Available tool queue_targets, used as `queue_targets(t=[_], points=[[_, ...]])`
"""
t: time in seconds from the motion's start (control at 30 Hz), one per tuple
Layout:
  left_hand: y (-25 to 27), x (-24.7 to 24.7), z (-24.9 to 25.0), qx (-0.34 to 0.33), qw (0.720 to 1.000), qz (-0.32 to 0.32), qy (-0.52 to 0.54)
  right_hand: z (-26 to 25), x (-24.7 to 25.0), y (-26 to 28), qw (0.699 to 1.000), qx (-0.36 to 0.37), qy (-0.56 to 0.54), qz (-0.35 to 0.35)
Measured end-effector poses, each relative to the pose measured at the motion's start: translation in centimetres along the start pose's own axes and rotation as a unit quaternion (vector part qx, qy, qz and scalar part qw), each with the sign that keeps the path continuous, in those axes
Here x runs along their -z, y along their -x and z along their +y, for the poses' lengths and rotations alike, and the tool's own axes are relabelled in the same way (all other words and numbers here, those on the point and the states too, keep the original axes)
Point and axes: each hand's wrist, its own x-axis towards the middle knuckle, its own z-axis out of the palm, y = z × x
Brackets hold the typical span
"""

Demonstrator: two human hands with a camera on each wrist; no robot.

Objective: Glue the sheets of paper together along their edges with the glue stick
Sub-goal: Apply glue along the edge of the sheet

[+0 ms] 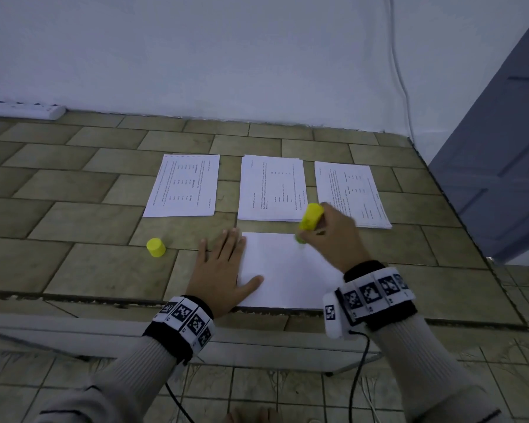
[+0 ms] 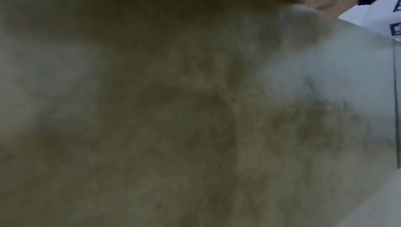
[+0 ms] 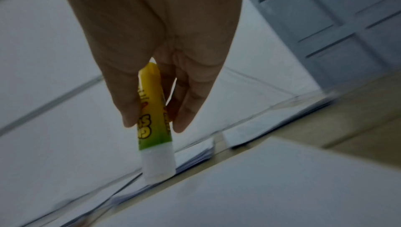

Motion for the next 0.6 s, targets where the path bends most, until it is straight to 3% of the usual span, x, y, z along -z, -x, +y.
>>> queue_targets(t=[0.1,0.2,0.4,0.6], points=[[0.1,0.1,0.0,-0.001,1.0,0.007,0.007,-2.3,-3.4,0.4,0.995,0.046,-0.012,-0.085],[0.0,0.0,0.0,0.001,1.0,0.0,0.002,-3.3,-6.0,0.4,0.989,0.081,0.003,-0.127],[-0.1,-0.3,-0.1,-0.001,1.0,0.006,0.008,-3.5,-7.2,0.4,0.983,0.092,0.058,-0.146],[0.0,0.1,0.1,0.011,1.0,-0.009,-0.004,-1.9,-4.5,1.0,0.986,0.08,0.055,-0.134]])
